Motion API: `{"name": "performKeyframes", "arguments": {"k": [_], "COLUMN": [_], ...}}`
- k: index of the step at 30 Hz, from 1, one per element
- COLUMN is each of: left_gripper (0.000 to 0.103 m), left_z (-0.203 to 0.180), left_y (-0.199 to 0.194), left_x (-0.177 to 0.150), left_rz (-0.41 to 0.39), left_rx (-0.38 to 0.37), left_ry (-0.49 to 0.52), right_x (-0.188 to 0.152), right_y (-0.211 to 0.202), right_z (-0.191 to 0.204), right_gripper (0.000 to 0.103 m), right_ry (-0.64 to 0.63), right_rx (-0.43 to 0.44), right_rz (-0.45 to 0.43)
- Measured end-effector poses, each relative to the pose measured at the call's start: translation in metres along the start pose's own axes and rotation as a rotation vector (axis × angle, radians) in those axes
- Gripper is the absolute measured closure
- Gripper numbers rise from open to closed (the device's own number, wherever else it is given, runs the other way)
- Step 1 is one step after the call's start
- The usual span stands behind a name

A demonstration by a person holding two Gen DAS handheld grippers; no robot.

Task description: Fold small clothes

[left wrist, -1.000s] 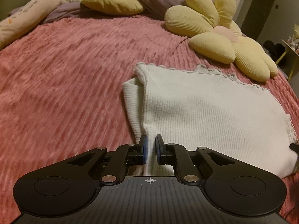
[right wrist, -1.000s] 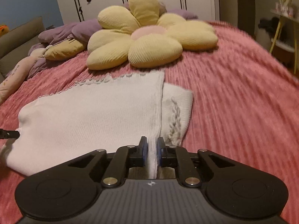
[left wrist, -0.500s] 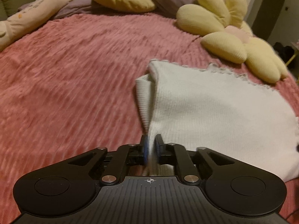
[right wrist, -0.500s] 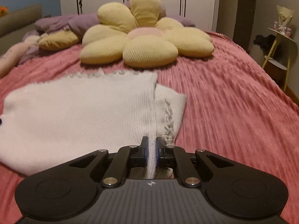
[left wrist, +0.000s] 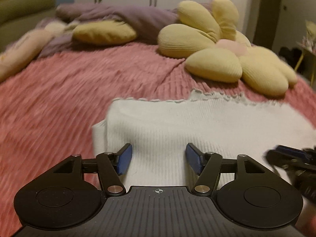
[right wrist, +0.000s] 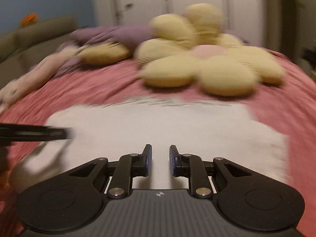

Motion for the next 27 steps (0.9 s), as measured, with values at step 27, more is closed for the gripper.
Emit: {"name": "performKeyframes", "arguments": {"k": [27], "left_gripper": [0.006], "left_z": [0.118], "left_y": [-0.036], "left_x": [-0.034], "left_rz": [0.140], "left_rx": [-0.064], "left_ry": [-0.343], "right_x": [-0.039], "right_y": [-0.090], "right_z": [-0.063], "right_gripper": [0.068], "right_ry": [0.035], "right_rx": [-0.165], "right_rz": [-0.061]}}
Point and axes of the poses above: each gripper's, at about its wrist camera, not at the fingertips, and y roughly the way its jaws point, z to its left, x to its top, the point moved 2 cm from there along y, roughly the way its jaws point, and after that the axes turned 5 degrees about -z, right-handed, at the moved point
